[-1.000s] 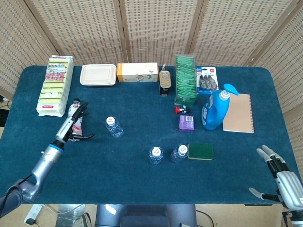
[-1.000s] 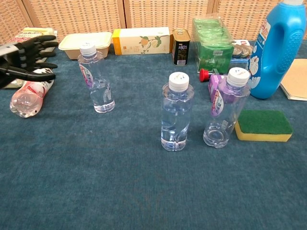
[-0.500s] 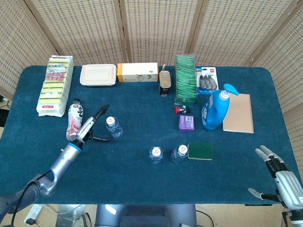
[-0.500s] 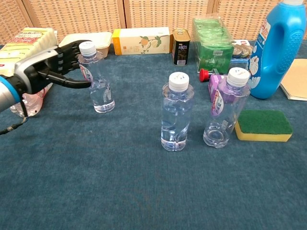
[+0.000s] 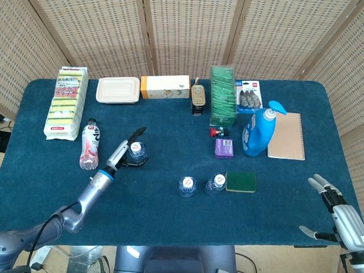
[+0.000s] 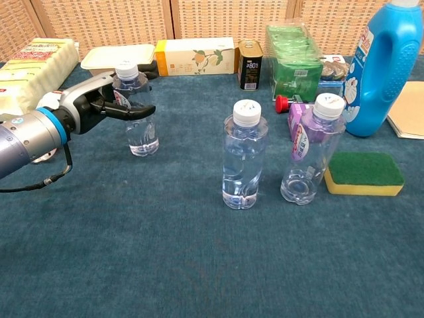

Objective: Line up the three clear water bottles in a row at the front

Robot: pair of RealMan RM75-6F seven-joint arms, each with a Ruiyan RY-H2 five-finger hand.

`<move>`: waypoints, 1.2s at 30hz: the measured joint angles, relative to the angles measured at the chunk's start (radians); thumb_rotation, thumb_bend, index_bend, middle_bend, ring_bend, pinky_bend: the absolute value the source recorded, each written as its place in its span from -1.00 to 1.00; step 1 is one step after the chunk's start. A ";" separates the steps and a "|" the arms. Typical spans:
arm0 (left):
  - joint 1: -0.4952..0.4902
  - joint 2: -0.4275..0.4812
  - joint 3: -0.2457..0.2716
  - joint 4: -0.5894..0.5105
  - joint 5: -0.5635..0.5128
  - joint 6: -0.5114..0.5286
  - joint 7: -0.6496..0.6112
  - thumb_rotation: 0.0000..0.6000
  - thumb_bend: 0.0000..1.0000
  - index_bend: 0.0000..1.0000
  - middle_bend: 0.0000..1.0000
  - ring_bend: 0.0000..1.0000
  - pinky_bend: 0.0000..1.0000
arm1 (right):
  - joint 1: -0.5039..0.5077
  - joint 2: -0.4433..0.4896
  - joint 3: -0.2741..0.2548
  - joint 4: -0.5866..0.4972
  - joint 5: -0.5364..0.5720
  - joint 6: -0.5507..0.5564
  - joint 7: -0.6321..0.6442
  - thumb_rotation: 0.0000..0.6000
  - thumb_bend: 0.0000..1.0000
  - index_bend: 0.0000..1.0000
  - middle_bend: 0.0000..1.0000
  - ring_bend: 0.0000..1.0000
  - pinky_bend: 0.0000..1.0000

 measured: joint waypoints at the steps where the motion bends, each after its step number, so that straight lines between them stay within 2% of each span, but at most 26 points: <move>1: -0.003 -0.003 -0.001 0.002 -0.001 -0.006 0.005 1.00 -0.16 -0.58 -0.38 -0.52 -0.17 | 0.000 0.000 0.000 0.001 0.000 0.000 0.001 1.00 -1.00 -0.89 -1.00 -1.00 -1.00; 2: -0.004 -0.005 -0.002 0.004 -0.003 -0.007 0.010 1.00 -0.13 -0.36 -0.22 -0.40 -0.11 | 0.000 0.000 0.000 0.002 -0.001 0.001 0.003 1.00 -1.00 -0.89 -1.00 -1.00 -1.00; 4: -0.003 -0.010 -0.006 0.008 -0.008 -0.004 0.022 1.00 -0.12 -0.13 -0.06 -0.27 -0.04 | 0.000 0.001 0.000 0.002 -0.001 0.003 0.006 1.00 -1.00 -0.88 -1.00 -1.00 -1.00; 9: 0.005 -0.023 -0.022 0.013 -0.028 0.010 0.061 1.00 -0.11 0.09 0.10 -0.14 0.03 | 0.001 0.000 -0.001 0.002 -0.006 0.004 0.008 1.00 -1.00 -0.88 -1.00 -1.00 -1.00; 17: 0.031 0.002 -0.003 -0.024 0.007 0.079 0.065 1.00 -0.16 0.10 0.11 -0.12 0.03 | 0.003 -0.003 -0.003 0.000 -0.012 0.004 -0.004 1.00 -1.00 -0.88 -1.00 -1.00 -1.00; 29: 0.131 0.012 0.151 -0.116 0.176 0.285 0.072 1.00 -0.22 0.11 0.11 -0.12 0.03 | 0.003 -0.003 -0.005 -0.010 -0.011 0.002 -0.015 1.00 -1.00 -0.88 -1.00 -1.00 -1.00; 36: 0.150 -0.022 0.199 -0.118 0.228 0.330 0.079 1.00 -0.24 0.11 0.11 -0.13 0.03 | 0.002 -0.002 -0.006 -0.008 -0.014 0.007 -0.009 1.00 -1.00 -0.88 -1.00 -1.00 -1.00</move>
